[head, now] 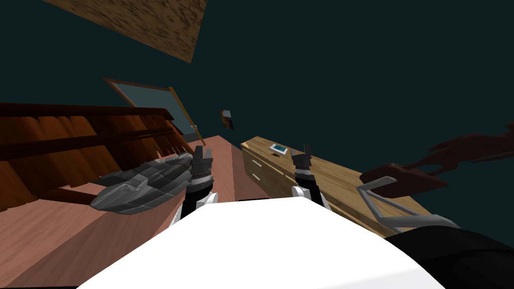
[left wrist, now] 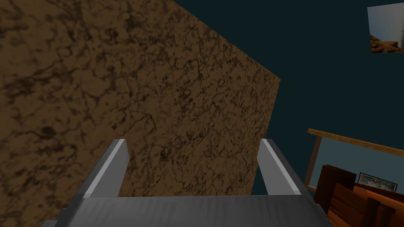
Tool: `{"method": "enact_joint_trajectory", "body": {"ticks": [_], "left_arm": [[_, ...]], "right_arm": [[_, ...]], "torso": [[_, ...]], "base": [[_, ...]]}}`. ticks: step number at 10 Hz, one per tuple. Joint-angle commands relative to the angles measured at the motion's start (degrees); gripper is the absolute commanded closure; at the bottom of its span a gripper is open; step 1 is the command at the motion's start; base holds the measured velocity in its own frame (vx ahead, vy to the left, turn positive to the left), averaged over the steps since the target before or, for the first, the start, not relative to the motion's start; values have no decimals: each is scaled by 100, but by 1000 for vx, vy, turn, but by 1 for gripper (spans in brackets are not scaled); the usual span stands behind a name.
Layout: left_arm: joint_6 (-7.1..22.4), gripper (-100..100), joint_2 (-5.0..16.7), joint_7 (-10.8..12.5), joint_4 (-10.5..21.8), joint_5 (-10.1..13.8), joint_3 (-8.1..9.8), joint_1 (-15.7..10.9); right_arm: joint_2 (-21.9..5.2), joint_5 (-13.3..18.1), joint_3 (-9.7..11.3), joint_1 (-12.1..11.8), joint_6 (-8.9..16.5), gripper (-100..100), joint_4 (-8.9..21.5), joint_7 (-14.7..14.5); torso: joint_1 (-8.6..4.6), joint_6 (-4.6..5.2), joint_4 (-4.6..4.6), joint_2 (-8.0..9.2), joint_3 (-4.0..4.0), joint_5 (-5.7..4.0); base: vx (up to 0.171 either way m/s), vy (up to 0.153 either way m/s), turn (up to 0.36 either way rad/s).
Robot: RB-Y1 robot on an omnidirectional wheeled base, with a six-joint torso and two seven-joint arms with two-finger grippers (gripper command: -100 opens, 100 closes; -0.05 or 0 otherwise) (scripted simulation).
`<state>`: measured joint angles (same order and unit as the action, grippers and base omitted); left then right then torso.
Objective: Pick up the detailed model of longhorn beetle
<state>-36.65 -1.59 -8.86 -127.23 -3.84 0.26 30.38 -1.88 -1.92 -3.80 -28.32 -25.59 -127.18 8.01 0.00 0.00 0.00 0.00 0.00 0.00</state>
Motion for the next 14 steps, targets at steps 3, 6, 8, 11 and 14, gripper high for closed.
{"method": "enact_joint_trajectory", "body": {"ticks": [3, 6, 8, 11, 14], "left_arm": [[0, 0, -1, 0, 0, 0, -1, 0], [0, 0, -2, 0, 0, 0, -2, -1], [0, 0, -2, 0, 0, 0, -2, -1], [0, 0, -2, 0, 0, 0, -2, 0], [0, 0, -2, 0, 0, 0, -2, 0]], "right_arm": [[-450, 57, 6, -61, -32, -100, 240, 27], [-1006, 160, 47, -192, -74, -100, 681, 39], [-1213, 205, 73, -253, -90, -100, 869, 33], [-1650, 308, 147, -401, -123, -100, 1300, 2], [-2105, 424, 249, -574, -157, -100, 1791, -59]], "torso": [[37, 0, 1, 7, 4, 7], [70, 0, 4, 20, 11, 15], [84, 0, 5, 22, 12, 19], [71, 0, 2, 11, 6, 16], [66, 0, 2, 11, 6, 15]], "base": [[-23, 105, 16], [-47, 193, 20], [-41, 185, 8], [-20, 165, 15], [-15, 163, 19]]}}
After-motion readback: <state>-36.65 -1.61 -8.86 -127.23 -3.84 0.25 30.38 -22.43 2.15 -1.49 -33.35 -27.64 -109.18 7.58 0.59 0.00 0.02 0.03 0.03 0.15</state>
